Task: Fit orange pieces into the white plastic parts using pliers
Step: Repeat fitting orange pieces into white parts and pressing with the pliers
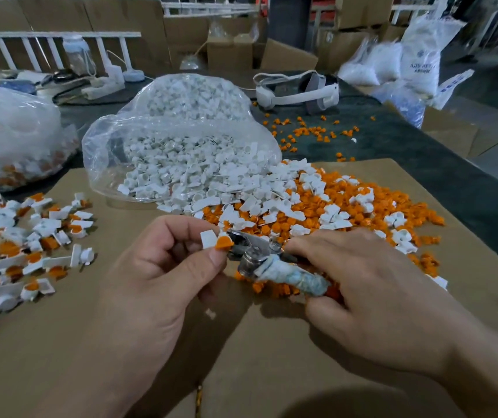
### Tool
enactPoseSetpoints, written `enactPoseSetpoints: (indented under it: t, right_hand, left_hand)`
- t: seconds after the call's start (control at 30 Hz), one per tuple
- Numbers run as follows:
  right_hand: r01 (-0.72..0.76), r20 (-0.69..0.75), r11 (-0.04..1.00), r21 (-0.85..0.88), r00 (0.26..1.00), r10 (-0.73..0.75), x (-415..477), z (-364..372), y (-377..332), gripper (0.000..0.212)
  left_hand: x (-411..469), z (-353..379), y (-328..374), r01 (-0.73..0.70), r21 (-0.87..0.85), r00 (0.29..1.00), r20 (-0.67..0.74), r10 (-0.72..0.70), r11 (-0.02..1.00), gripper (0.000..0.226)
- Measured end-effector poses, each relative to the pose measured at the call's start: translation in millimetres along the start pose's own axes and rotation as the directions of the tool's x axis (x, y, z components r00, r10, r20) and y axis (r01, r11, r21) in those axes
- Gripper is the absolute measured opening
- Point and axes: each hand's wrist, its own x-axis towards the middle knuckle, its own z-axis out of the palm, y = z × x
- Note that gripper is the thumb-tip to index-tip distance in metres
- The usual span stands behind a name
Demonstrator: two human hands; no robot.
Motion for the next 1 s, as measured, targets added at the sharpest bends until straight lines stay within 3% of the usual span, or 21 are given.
enactPoseSetpoints:
  t: [0.23,0.43,0.7,1.0]
  right_hand:
    - [0.002,-0.005,1.000,0.030,1.000,-0.002,-2,1,2,0.062]
    - [-0.005,-0.014,0.998,0.058,1.000,0.006,-2,-2,1,0.052]
    - [0.004,-0.005,1.000,0.010,1.000,-0.004,-4,-1,1,0.063]
    - [-0.009,-0.013,0.999,-0.052,1.000,0.009,-1,2,-1,0.054]
  left_hand:
    - [1,-1,6,-0.017,0.051,0.999,-0.034,0.019,0.999,0.025]
    - [3,-11,-1,-0.060,0.142,0.998,0.029,0.056,0.988,0.023]
    - [0,-16,-7,-0.106,0.268,0.994,0.067,0.091,0.957,0.036]
    - [-1,-16,-6,-0.101,0.241,0.992,0.094,0.081,0.965,0.034]
